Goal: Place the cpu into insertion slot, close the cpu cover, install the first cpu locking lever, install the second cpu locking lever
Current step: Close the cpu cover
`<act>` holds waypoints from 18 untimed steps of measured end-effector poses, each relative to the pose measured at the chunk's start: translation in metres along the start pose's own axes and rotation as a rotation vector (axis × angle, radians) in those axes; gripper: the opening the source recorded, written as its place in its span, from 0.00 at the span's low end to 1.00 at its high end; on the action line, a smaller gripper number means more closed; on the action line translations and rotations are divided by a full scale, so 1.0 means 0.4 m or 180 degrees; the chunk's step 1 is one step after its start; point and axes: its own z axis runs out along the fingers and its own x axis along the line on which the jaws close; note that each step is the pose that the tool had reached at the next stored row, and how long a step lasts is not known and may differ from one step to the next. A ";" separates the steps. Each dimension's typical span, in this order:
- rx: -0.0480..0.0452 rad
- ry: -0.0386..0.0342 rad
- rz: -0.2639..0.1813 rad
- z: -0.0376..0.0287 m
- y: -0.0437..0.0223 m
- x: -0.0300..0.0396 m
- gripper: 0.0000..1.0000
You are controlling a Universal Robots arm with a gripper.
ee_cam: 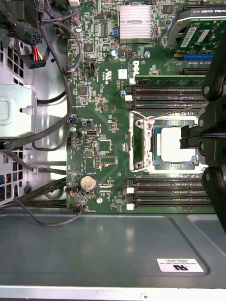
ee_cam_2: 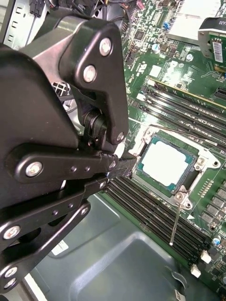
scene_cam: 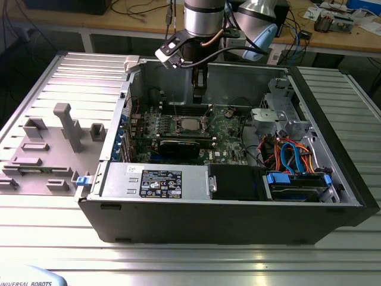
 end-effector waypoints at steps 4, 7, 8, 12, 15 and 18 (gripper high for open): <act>0.0000 0.0000 0.0000 0.000 0.010 0.000 0.11; 0.0000 0.0000 0.0000 0.000 0.012 0.000 0.11; 0.0000 0.0000 0.0000 0.000 0.013 0.000 0.11; 0.0000 0.0000 0.0000 0.001 0.017 0.000 0.11; 0.0000 0.0000 0.0000 0.001 0.019 0.000 0.11; 0.0000 0.0000 0.0000 0.001 0.023 0.000 0.11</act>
